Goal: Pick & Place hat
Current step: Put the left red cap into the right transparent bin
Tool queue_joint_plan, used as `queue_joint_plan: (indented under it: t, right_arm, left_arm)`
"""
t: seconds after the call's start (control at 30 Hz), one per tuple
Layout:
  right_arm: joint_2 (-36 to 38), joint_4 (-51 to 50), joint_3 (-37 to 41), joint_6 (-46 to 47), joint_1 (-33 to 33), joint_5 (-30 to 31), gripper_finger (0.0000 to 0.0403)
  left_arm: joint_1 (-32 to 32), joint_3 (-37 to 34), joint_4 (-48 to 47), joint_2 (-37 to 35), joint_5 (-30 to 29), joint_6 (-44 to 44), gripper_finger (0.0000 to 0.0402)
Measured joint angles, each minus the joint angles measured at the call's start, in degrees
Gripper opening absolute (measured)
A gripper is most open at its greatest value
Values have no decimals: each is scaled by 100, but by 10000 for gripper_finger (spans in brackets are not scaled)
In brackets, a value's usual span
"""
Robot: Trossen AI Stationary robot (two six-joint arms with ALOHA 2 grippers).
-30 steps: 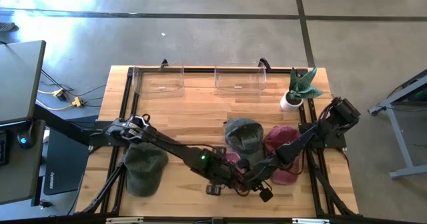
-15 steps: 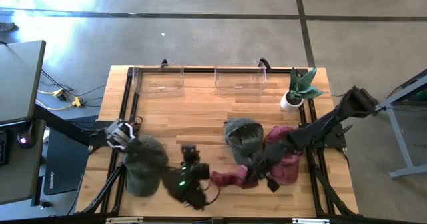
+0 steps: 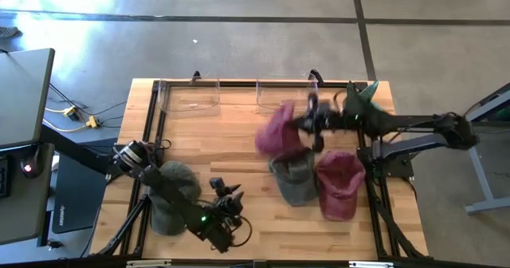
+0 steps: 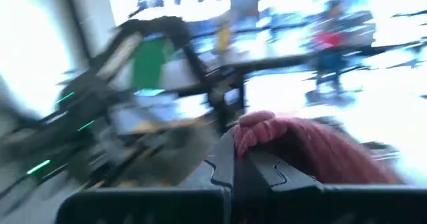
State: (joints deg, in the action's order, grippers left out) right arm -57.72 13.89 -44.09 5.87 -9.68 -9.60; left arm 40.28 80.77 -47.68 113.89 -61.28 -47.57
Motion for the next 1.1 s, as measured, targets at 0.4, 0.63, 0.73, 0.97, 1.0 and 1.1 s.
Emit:
queue_joint_plan:
  t: [0.4, 0.63, 0.73, 0.97, 1.0, 1.1]
  right_arm:
    - [-615, -829, -588, -1038, -2902, -796, 2]
    - [-1185, -1261, -856, -1268, -3808, -1391, 2]
    - [-1387, -1306, -909, -1453, -3925, -1585, 3]
    - [-1623, -1643, -995, -2391, -4142, -988, 2]
    - [-1641, -1738, -993, -2472, -4183, -948, 2]
    - [-1656, -1956, -993, -2578, -4287, -896, 5]
  left_arm:
    - [-573, 0, 868, 43, 552, 1026, 129]
    - [-788, 0, 885, 44, 680, 1159, 129]
    - [-842, 0, 886, 44, 695, 1246, 129]
    - [-884, 0, 894, 44, 805, 1285, 129]
    - [-884, 0, 894, 44, 796, 1285, 129]
    - [-882, 0, 894, 45, 796, 1285, 129]
